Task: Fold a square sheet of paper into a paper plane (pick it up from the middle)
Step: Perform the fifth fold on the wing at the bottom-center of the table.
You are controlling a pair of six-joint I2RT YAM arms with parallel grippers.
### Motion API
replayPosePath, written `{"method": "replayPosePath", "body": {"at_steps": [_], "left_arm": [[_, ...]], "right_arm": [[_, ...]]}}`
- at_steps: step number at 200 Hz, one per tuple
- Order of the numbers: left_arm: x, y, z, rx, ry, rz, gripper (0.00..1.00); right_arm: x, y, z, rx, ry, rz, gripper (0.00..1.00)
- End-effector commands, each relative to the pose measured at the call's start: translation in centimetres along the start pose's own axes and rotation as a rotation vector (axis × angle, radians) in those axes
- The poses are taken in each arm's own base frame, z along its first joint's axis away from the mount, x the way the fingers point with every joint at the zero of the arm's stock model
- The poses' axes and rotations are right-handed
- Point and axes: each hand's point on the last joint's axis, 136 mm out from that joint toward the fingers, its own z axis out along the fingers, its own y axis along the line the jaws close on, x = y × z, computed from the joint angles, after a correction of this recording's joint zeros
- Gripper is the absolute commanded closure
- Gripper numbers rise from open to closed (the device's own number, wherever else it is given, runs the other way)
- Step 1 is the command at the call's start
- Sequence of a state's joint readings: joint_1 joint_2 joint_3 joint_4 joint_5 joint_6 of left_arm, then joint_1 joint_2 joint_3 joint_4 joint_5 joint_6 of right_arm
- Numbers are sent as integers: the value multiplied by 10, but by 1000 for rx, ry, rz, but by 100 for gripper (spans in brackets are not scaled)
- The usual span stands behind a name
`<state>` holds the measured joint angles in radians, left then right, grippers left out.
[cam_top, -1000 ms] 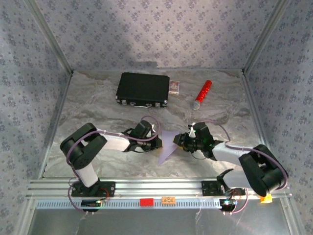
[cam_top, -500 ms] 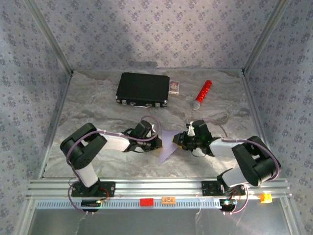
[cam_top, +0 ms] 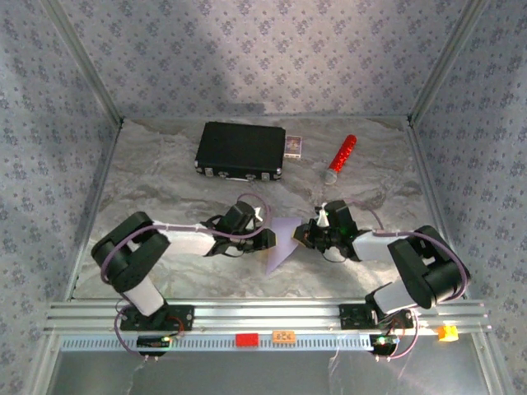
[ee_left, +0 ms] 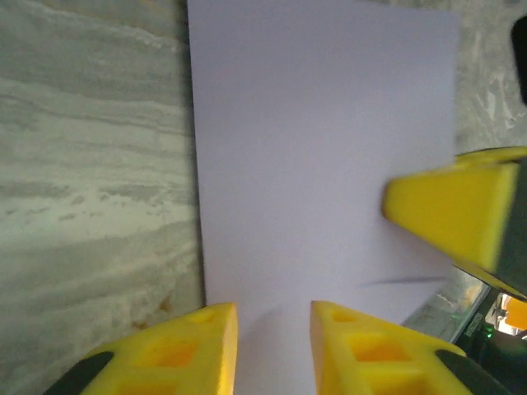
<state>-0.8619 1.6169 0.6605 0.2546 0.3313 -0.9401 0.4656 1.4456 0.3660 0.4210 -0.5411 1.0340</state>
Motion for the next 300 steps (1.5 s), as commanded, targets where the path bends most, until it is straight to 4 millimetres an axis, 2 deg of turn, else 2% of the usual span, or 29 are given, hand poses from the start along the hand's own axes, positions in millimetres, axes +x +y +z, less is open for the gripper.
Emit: {"method": "replayPosePath", "body": {"at_steps": [1,41,85,124,183,223,300], "left_arm": [[-9,-20,-19,-26,-59,166,66],[10,-21,-26,-118,-33,363,60],[26,-12,-21,-284,-13,539,54],[33,-16,-12,-350,-14,636,52],[35,-11,-5,-463,-26,703,52],[40,-9,1,-507,-18,741,56],[38,-3,-5,-582,-57,777,64]], "right_arm": [[-8,4,-1,-4,-91,98,96],[-5,11,1,16,-138,141,95],[-2,19,0,4,-134,125,90],[-1,30,1,-19,-117,100,88],[-2,30,0,-27,-118,109,92],[-3,30,-1,-35,-121,122,93],[-6,31,-3,-44,-130,129,93]]}}
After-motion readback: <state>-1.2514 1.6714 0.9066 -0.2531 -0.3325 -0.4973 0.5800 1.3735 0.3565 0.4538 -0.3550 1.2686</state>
